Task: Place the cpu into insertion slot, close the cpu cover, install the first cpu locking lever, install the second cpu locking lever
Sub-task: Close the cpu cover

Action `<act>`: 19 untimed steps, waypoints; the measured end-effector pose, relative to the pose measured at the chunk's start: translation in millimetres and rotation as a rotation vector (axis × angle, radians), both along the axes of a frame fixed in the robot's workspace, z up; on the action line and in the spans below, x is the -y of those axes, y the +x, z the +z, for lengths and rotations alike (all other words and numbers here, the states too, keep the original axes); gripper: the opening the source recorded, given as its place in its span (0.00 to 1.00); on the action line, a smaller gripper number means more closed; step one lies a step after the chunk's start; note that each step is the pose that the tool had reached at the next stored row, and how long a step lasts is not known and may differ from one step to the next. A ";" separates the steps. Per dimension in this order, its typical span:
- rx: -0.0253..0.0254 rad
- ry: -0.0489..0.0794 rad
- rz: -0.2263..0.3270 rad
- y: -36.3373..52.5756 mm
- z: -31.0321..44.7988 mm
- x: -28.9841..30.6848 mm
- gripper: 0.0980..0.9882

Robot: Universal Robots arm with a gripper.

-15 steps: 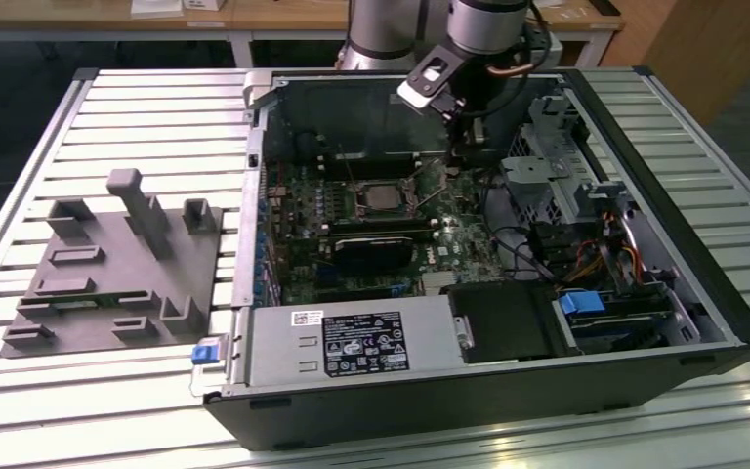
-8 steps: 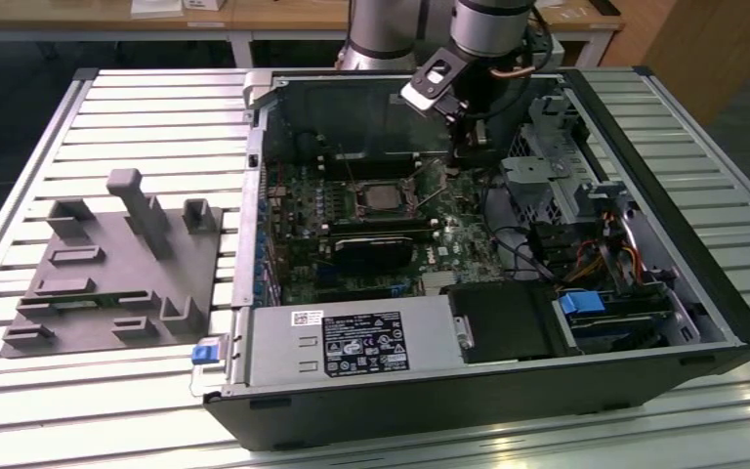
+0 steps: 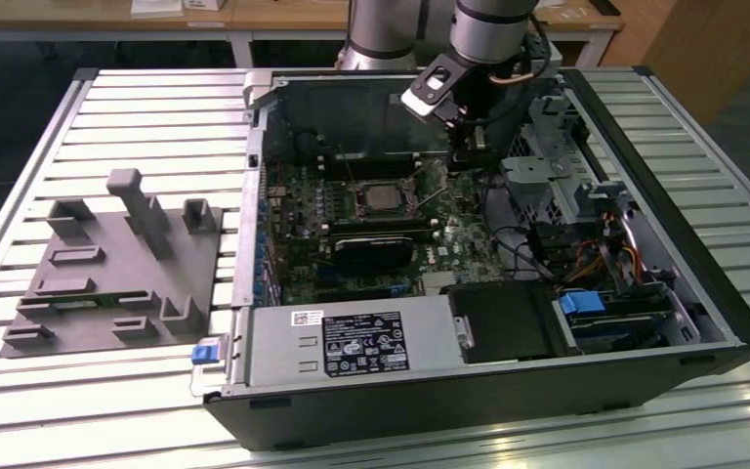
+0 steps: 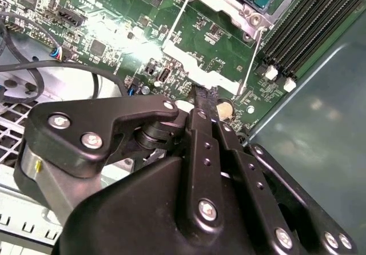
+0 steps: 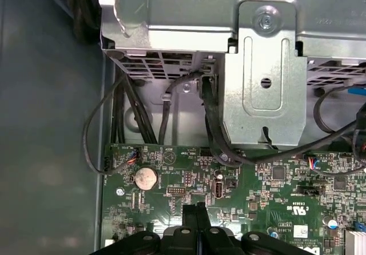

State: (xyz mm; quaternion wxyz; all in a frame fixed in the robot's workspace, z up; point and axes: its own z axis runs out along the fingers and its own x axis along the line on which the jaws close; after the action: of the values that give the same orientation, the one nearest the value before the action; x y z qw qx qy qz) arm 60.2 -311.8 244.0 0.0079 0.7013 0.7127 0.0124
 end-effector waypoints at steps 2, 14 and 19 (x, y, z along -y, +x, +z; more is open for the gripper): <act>0.0000 0.000 0.000 -1.0 -0.1 -0.1 0.01; 0.0000 0.000 0.000 -24.7 -0.3 0.0 0.01; 0.0001 0.000 0.000 -34.7 -0.6 0.0 0.01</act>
State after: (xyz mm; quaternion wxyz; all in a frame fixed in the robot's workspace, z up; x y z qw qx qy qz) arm 25.5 -311.8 243.4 0.0078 0.7014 0.7127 0.0126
